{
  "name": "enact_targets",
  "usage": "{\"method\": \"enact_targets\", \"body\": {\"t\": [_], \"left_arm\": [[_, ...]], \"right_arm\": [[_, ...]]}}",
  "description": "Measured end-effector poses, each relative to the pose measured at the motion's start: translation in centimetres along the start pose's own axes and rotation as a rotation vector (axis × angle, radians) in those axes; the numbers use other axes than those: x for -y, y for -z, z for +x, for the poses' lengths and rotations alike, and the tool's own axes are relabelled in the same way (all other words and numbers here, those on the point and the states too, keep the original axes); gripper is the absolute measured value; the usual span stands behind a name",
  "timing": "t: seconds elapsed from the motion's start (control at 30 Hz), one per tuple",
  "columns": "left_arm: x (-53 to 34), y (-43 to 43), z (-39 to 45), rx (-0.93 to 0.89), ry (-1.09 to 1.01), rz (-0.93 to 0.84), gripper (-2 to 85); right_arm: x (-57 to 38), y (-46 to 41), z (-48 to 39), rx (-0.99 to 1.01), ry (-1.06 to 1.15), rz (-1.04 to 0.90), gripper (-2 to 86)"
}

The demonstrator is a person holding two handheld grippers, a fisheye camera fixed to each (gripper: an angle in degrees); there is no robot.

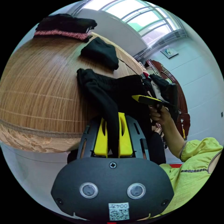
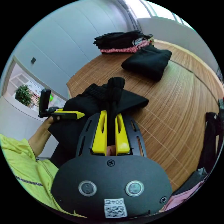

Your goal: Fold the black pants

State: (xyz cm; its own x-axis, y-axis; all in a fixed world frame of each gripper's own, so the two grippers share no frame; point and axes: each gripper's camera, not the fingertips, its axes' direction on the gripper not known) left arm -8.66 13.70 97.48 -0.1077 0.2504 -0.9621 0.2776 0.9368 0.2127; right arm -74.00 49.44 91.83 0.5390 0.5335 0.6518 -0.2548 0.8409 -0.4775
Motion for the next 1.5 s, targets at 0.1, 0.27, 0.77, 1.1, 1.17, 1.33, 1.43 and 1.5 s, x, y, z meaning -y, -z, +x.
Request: {"method": "enact_targets", "body": {"t": [0.1, 0.27, 0.77, 1.1, 1.17, 1.33, 1.43, 1.5], "left_arm": [[3.7, 2.3, 3.8, 0.024, -0.076, 0.021, 8.3], [14.9, 6.3, 6.4, -0.061, -0.127, 0.057, 8.4], [55.4, 1.3, -3.3, -0.218, -0.215, 0.04, 8.9], [50.9, -8.2, -10.0, -0.211, -0.016, 0.021, 7.7], [51.4, -7.4, -7.5, -0.139, -0.049, -0.006, 7.3], [47.8, -2.4, -3.5, 0.051, -0.032, 0.066, 3.6], [41.2, 3.6, 0.8, 0.102, -0.074, 0.252, 1.5], [34.9, 5.1, 7.6, 0.252, -0.203, 0.213, 0.8]], "right_arm": [[1.5, 3.4, -2.9, -0.087, 0.078, 0.009, 5.9], [7.6, 8.9, -0.6, -0.008, -0.02, 0.027, 6.0], [29.4, 13.8, 16.1, 0.115, -0.25, 0.252, 6.5], [21.2, 0.4, 24.4, 0.227, -0.41, 0.297, 5.1], [21.2, 1.1, 23.0, 0.112, -0.396, 0.282, 5.2], [14.8, 5.3, 17.3, -0.184, -0.357, 0.421, 4.4], [8.4, 6.4, 11.9, -0.324, -0.241, 0.337, 4.3], [3.9, 6.0, 9.1, -0.409, -0.213, 0.18, 4.1]]}}
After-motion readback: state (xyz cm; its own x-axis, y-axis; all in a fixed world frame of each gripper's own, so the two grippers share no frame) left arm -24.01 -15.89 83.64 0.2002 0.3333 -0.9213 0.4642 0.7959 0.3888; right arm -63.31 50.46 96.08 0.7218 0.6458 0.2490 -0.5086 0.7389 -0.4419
